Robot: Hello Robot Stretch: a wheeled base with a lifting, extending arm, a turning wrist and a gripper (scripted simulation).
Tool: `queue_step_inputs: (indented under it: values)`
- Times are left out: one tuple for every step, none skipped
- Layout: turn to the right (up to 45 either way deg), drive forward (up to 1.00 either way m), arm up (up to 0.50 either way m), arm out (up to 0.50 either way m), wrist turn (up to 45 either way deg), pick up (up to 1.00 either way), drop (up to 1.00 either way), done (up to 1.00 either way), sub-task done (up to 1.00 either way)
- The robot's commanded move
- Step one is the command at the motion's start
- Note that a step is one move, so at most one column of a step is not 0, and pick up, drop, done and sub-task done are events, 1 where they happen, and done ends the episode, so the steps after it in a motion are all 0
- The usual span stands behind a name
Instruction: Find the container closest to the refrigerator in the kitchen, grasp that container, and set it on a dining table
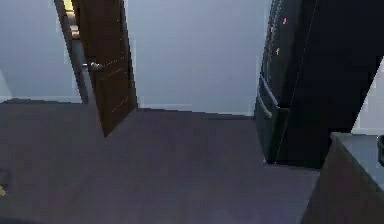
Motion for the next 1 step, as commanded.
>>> queue_step_inputs:
  values:
    - [30.0,0.0,0.0,0.0,0.0,0.0,0.0,0.0,0.0]
